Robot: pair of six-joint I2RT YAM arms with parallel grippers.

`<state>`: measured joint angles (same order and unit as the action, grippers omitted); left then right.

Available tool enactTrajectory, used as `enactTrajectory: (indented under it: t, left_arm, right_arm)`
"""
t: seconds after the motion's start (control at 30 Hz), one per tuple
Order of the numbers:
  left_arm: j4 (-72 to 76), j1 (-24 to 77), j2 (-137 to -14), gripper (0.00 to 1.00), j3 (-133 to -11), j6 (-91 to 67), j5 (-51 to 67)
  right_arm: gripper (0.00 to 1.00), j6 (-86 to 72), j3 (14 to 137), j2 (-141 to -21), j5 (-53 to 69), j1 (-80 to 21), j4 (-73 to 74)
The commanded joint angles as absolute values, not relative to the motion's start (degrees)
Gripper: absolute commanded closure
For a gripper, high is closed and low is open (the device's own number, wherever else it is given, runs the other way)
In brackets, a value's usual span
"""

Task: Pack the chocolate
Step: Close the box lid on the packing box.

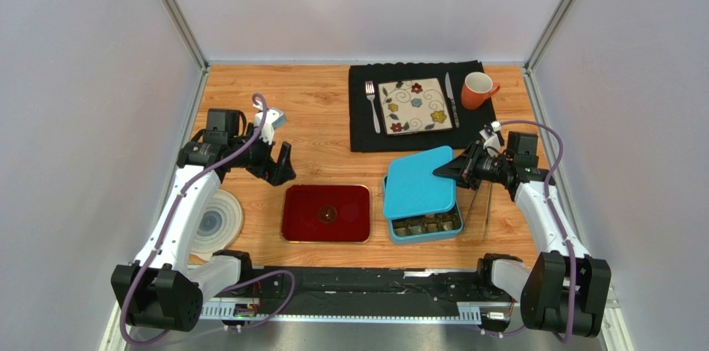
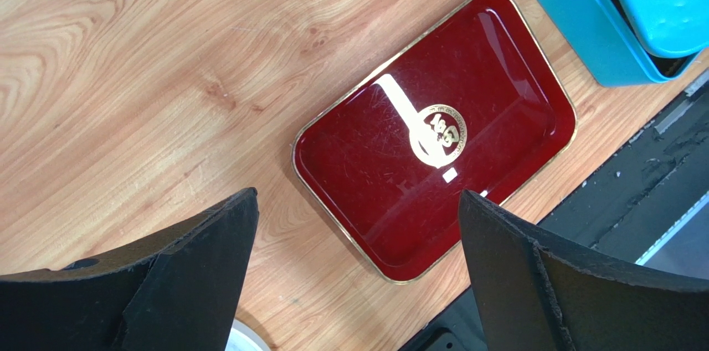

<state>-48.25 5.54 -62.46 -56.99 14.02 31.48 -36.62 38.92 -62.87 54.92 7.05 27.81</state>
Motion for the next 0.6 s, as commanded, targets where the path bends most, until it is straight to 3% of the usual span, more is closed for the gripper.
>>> enactTrajectory:
  t: [0.0, 0.33, 0.5, 0.57]
  left_arm:
    - [-48.69, 5.54, -60.29, 0.02, -57.13, 16.43, 33.49]
    - [-49.83, 5.54, -59.85, 0.01, -58.18, 16.96, 35.68]
    - [-50.18, 5.54, -59.77, 0.01, -58.71, 17.05, 36.47]
    - [-50.27, 5.54, -59.68, 0.01, -58.80, 17.14, 36.65]
  right_arm:
    - [1.00, -33.14, 37.88, -61.79, 51.51, 7.56, 31.80]
    - [0.75, -26.81, 38.67, -56.96, 35.97, 7.56, 46.57]
    - [0.73, -29.44, 39.03, -53.10, 31.11, 7.56, 50.18]
    - [0.64, -30.58, 37.98, -51.77, 31.03, 7.47, 50.27]
